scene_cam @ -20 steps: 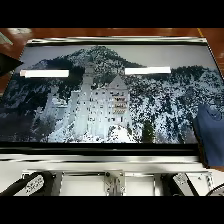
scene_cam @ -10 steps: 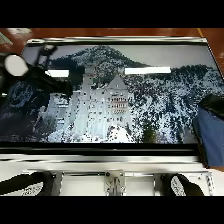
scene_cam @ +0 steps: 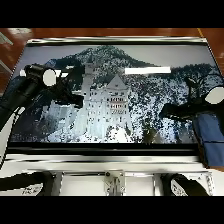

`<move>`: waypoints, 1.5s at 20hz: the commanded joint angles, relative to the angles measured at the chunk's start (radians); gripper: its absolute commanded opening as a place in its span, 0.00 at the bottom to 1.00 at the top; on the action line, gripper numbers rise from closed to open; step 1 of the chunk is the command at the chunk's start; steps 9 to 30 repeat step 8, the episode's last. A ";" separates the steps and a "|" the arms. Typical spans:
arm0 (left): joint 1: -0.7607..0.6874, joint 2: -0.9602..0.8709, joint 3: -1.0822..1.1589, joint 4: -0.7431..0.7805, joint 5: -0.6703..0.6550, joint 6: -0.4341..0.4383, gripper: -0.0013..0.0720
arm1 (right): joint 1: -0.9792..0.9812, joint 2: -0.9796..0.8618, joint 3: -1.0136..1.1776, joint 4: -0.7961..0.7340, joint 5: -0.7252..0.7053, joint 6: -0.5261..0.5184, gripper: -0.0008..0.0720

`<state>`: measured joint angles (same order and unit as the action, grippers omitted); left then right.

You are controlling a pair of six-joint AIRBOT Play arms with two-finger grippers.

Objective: Fold the shirts.

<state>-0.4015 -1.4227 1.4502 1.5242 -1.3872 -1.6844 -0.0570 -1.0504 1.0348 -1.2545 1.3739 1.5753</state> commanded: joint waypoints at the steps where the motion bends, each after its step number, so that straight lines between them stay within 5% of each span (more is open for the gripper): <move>1: -0.003 -0.003 -0.014 0.002 0.037 -0.008 0.99 | 0.030 -0.007 -0.002 0.018 -0.001 0.003 0.89; 30: -0.002 -0.004 -0.014 0.002 0.079 -0.004 0.99 | 0.030 -0.007 -0.002 0.019 -0.001 0.003 0.89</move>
